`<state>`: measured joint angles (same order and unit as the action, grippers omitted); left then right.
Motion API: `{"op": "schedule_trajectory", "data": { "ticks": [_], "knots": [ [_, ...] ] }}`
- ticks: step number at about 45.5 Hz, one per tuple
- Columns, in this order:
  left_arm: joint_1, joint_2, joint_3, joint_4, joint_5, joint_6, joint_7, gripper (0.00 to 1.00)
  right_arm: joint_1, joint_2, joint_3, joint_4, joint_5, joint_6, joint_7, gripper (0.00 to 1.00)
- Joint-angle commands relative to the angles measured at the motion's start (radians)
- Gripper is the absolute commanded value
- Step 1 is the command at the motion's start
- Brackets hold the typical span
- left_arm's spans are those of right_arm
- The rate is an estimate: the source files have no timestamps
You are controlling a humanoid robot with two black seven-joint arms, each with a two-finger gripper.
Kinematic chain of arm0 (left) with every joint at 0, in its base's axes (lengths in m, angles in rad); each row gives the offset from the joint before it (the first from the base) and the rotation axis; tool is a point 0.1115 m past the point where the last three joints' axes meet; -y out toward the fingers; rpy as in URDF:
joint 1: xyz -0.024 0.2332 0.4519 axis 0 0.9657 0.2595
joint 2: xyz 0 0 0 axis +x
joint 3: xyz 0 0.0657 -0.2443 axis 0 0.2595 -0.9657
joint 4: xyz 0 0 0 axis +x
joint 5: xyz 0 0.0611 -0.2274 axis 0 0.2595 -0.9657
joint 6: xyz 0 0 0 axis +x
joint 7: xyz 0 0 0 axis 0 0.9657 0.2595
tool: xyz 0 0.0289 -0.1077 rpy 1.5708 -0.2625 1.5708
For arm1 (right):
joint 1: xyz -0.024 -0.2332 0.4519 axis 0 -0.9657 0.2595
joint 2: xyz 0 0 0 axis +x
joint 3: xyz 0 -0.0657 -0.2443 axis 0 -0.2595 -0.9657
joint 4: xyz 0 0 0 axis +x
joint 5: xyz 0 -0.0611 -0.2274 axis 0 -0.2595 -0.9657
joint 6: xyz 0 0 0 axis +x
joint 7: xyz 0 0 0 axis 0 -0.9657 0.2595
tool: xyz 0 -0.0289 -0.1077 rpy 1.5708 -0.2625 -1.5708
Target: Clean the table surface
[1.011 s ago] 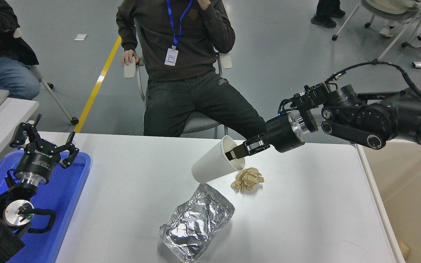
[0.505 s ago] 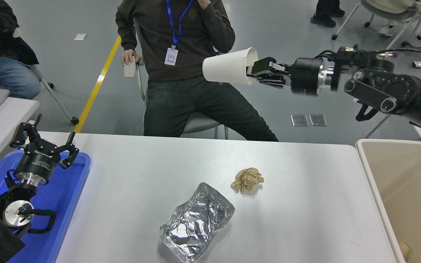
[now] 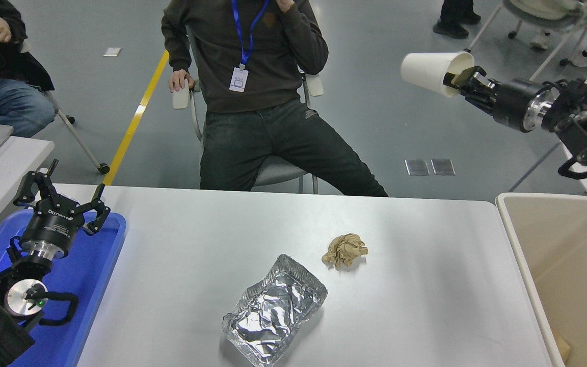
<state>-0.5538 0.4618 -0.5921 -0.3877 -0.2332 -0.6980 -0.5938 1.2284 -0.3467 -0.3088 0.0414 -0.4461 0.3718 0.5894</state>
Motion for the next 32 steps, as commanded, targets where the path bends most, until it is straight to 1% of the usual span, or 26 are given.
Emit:
{"op": "schedule_trajectory", "data": {
  "ticks": [1,8,14,21,27,32],
  "knots": [
    [0.000,0.000,0.000,0.000,0.000,0.000,0.000,1.00,-0.075,-0.054,0.017,-0.089,0.073,-0.034,-0.238,0.00],
    [0.000,0.000,0.000,0.000,0.000,0.000,-0.001,1.00,-0.093,-0.075,0.027,-0.090,0.095,-0.096,-0.401,0.00],
    [0.000,0.000,0.000,0.000,0.000,0.000,-0.001,1.00,-0.112,-0.107,0.074,-0.092,0.102,-0.132,-0.503,0.00],
    [0.000,0.000,0.000,0.000,0.000,0.000,0.000,1.00,-0.148,-0.118,0.086,-0.092,0.101,-0.195,-0.579,0.00],
    [0.000,0.000,0.000,0.000,0.000,0.000,0.000,1.00,-0.194,-0.117,0.086,-0.107,0.099,-0.255,-0.606,0.00],
    [0.000,0.000,0.000,0.000,0.000,0.000,0.000,1.00,-0.234,-0.112,0.086,-0.123,0.099,-0.277,-0.623,0.00]
  ]
}}
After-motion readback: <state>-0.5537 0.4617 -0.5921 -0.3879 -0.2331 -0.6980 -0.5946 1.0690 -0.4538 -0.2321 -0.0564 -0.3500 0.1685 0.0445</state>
